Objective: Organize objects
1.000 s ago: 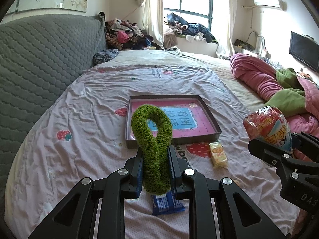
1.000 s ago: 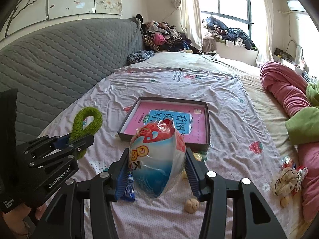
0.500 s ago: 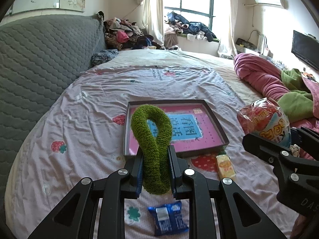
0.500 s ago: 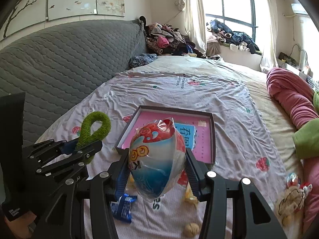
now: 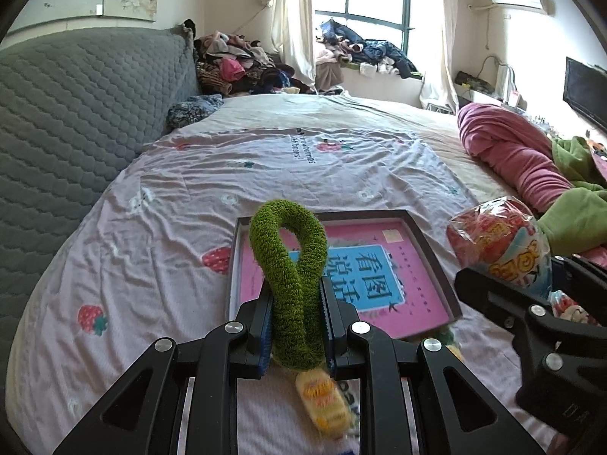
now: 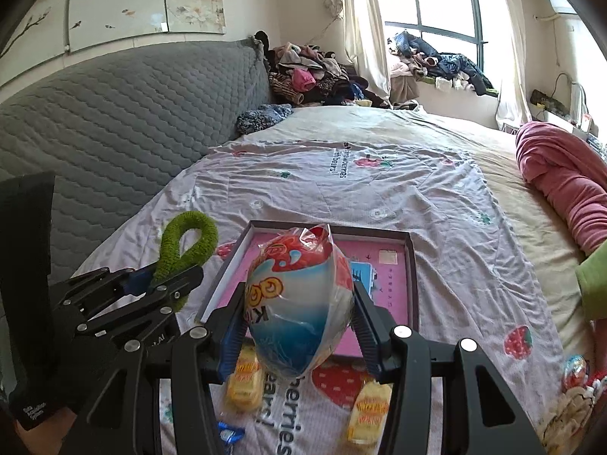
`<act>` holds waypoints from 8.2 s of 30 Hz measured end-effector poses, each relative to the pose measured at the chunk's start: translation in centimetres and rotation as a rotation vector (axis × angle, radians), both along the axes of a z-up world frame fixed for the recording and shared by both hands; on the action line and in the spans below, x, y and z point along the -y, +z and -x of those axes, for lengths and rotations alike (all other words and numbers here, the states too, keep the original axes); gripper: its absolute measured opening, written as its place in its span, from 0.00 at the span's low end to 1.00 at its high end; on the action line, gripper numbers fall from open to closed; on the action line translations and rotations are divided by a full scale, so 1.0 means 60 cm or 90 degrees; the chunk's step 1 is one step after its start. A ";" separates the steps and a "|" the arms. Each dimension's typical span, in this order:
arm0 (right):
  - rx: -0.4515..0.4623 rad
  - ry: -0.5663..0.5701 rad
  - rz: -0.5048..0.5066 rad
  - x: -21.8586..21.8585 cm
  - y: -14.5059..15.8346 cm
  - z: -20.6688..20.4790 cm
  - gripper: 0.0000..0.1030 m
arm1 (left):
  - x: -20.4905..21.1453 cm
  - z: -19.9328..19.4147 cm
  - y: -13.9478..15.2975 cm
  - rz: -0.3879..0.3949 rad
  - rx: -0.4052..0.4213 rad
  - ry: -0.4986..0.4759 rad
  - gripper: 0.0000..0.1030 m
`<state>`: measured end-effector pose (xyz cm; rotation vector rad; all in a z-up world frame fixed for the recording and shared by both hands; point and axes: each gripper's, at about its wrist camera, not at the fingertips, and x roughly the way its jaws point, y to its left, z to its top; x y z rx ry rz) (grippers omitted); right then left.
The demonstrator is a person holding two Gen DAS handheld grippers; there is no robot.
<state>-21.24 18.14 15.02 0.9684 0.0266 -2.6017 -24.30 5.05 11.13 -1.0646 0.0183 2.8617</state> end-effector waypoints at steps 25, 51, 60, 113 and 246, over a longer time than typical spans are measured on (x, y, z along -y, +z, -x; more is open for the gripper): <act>0.025 -0.072 -0.002 0.016 -0.098 0.144 0.50 | 0.007 0.144 -0.101 -0.005 0.008 -0.002 0.21; 0.029 -0.097 -0.037 0.019 -0.186 0.208 0.50 | 0.002 0.204 -0.174 -0.027 0.016 -0.010 0.21; 0.027 -0.089 -0.047 0.024 -0.206 0.219 0.50 | -0.006 0.220 -0.198 -0.034 0.023 -0.017 0.22; 0.127 -0.136 -0.085 0.001 -0.275 0.254 0.51 | -0.007 0.251 -0.260 -0.010 0.095 0.000 0.29; 0.013 -0.137 -0.023 -0.039 0.029 0.029 0.95 | 0.047 -0.003 0.009 0.005 -0.004 0.049 0.99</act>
